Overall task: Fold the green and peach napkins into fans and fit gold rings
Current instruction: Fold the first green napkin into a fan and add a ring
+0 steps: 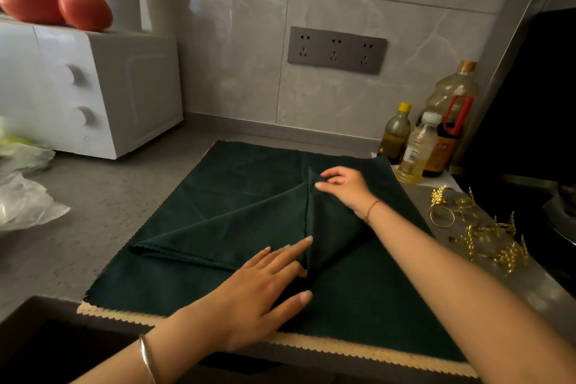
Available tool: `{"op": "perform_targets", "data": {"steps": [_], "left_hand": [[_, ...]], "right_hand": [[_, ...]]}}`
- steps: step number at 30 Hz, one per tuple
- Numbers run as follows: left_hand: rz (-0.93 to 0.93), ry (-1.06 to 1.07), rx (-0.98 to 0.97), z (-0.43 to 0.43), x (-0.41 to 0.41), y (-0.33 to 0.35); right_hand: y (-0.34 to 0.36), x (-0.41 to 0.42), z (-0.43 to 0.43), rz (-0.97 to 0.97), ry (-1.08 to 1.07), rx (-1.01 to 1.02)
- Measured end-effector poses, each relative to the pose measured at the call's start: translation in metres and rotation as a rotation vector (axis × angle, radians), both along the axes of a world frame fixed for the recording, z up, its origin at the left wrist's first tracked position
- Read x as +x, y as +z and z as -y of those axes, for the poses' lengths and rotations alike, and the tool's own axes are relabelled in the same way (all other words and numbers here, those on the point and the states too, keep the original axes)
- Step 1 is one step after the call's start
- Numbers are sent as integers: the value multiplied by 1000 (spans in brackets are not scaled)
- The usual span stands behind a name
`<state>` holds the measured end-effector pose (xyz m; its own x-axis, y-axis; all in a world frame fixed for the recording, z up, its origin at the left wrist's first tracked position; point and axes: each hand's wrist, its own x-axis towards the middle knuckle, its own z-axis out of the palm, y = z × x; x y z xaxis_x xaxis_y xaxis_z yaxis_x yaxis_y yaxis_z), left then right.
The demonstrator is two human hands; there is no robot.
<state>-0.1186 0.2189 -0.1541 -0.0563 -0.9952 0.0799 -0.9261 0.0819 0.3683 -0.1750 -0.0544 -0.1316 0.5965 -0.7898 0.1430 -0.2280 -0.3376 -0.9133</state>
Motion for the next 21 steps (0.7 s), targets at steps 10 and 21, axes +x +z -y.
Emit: {"op": "perform_targets", "data": {"steps": [10, 21], "left_hand": [[13, 14, 60, 0, -4, 2], [52, 23, 76, 2, -6, 4]], "right_hand": [[-24, 5, 1, -86, -29, -121], [5, -98, -88, -257, 286, -438]]}}
